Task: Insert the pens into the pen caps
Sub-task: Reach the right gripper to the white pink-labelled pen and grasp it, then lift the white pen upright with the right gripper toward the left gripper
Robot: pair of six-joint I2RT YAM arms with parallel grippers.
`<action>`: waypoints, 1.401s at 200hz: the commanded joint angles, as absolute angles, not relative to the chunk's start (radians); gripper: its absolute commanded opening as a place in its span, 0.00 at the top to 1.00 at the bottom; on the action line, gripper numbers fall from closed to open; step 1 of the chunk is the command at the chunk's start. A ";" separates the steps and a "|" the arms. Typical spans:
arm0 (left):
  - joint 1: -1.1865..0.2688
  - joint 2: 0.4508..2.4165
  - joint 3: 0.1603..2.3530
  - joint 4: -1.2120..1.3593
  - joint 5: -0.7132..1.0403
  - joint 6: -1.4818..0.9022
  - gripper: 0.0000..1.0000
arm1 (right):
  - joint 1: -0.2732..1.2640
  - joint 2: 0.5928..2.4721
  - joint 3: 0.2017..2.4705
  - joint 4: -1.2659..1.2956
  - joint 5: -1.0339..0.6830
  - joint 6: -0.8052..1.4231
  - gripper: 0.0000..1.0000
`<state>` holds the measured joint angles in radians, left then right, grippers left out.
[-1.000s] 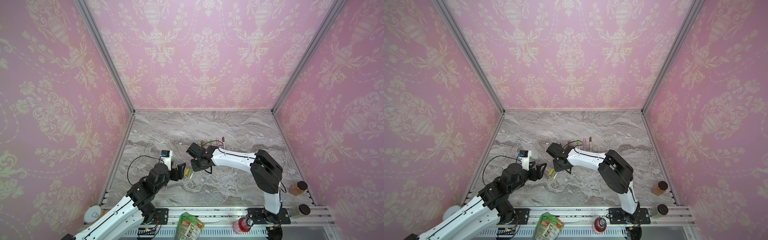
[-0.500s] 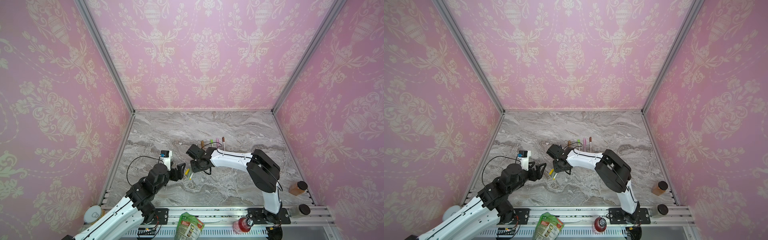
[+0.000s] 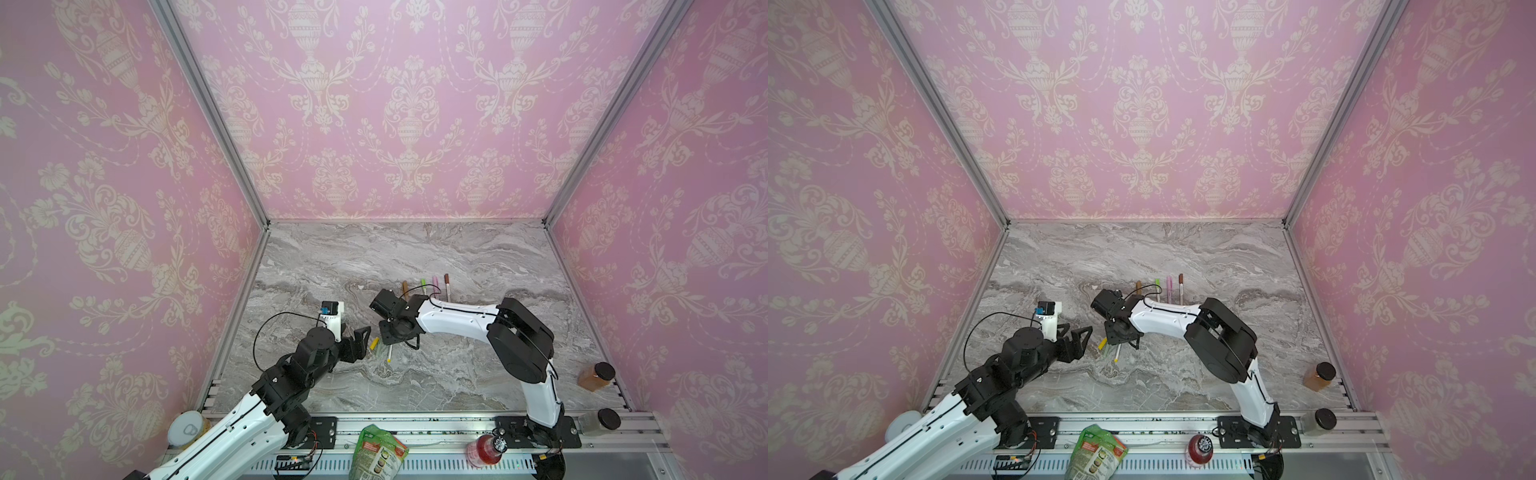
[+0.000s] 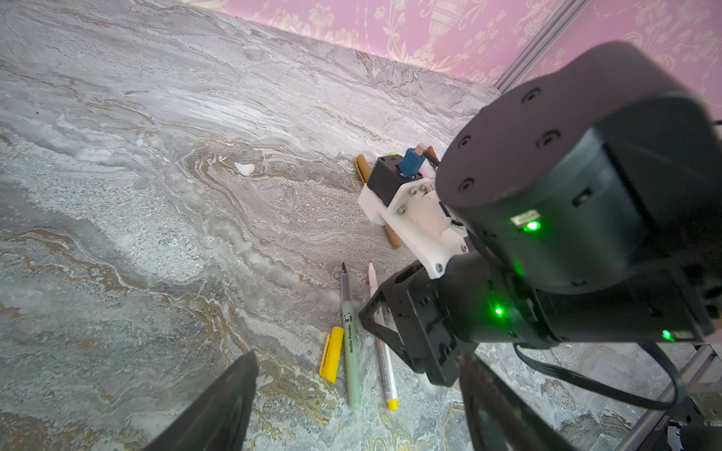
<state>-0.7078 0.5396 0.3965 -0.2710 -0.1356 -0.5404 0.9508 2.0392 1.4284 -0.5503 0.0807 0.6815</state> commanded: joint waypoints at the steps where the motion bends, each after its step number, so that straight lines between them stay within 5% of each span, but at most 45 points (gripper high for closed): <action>1: -0.698 0.545 0.412 -0.278 -0.113 -0.554 0.17 | 0.949 2.081 1.447 -0.611 0.125 0.668 0.62; 95: -0.699 0.608 0.426 -0.234 -0.097 -0.546 0.16 | 0.948 2.041 1.405 -0.607 0.131 0.661 0.89; 220: -0.698 0.714 0.402 -0.042 0.201 -0.546 0.19 | 0.845 1.705 1.319 -0.300 -0.136 0.718 0.94; 280: -0.699 0.748 0.390 0.006 0.152 -0.576 0.25 | 0.846 1.685 1.284 -0.227 -0.195 0.735 0.95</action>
